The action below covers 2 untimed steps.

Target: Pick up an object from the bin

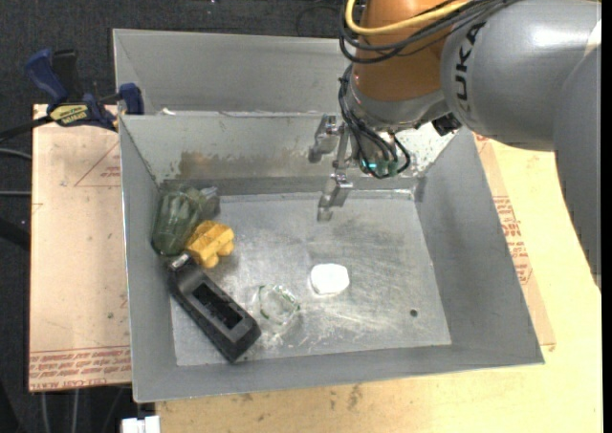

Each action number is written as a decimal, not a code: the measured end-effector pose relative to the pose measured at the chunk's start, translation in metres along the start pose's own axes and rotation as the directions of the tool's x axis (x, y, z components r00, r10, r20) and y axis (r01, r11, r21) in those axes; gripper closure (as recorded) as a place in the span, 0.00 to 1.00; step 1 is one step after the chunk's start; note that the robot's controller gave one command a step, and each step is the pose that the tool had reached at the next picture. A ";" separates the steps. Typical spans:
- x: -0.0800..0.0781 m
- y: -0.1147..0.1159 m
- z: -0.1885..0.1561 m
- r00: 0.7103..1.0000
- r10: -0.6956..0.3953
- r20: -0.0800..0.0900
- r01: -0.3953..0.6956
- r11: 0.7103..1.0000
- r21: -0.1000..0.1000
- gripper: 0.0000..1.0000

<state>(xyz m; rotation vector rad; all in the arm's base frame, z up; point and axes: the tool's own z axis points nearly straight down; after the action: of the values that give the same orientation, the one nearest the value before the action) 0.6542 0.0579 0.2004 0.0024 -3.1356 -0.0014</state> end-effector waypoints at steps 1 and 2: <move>-0.002 0.000 -0.005 1.000 0.001 0.008 -0.001 1.000 0.000 0.00; 0.028 -0.017 0.053 0.994 -0.105 0.010 0.105 0.994 0.001 0.00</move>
Offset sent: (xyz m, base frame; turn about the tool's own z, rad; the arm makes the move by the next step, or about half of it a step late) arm -0.0675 -0.0404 -0.1304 -0.2460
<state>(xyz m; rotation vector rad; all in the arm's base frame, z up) 0.6264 0.0411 0.1477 0.1680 -3.1410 -0.0017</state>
